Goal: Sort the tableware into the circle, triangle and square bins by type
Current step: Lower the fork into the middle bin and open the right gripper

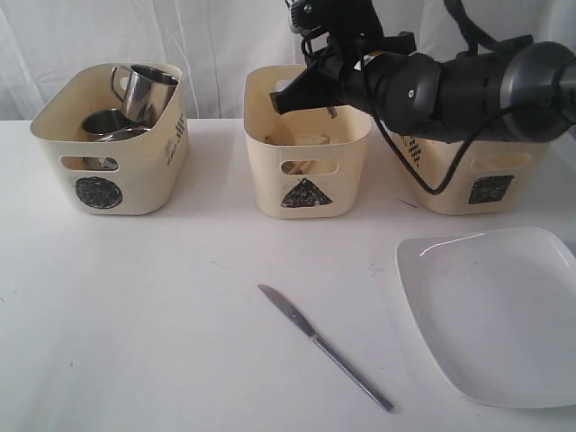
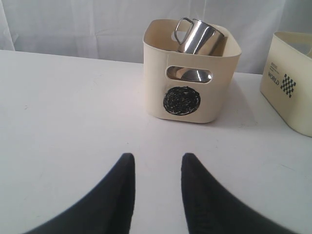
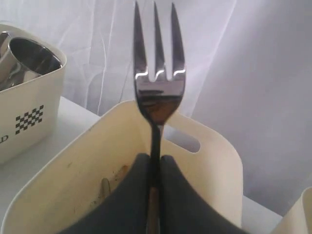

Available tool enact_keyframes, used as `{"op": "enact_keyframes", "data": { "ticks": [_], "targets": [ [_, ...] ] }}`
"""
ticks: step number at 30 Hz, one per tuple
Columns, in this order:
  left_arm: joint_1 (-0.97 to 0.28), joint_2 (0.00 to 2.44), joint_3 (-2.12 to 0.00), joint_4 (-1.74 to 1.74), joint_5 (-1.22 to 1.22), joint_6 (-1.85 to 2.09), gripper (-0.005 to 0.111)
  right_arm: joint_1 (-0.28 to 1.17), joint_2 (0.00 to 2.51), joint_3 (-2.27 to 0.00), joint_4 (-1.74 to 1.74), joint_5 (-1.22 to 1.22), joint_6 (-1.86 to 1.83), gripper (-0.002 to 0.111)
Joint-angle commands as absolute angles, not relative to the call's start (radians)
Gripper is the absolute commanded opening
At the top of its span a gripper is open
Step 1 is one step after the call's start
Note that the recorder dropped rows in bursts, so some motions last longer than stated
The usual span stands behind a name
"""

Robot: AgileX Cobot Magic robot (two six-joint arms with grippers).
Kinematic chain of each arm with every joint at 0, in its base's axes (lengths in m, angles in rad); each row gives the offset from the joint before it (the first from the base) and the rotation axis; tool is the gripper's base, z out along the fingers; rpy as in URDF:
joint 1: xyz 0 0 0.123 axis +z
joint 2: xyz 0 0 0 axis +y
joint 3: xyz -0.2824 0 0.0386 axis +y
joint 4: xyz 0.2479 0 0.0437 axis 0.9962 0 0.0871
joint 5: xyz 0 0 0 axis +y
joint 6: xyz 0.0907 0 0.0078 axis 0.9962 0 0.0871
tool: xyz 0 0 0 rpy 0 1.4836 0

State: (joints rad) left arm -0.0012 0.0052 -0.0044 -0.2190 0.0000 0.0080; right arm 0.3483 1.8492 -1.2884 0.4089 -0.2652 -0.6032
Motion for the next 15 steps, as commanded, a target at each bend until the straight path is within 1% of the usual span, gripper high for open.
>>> {"op": "enact_keyframes", "data": {
  "ticks": [1, 15],
  "targets": [
    [-0.001, 0.0, 0.0, -0.224, 0.0, 0.0, 0.038, 0.337, 1.903, -1.36, 0.403, -0.278, -0.604, 0.0],
    [-0.001, 0.0, 0.0, -0.224, 0.0, 0.0, 0.038, 0.337, 2.059, -1.505, 0.391, -0.176, -0.604, 0.0]
  ]
}}
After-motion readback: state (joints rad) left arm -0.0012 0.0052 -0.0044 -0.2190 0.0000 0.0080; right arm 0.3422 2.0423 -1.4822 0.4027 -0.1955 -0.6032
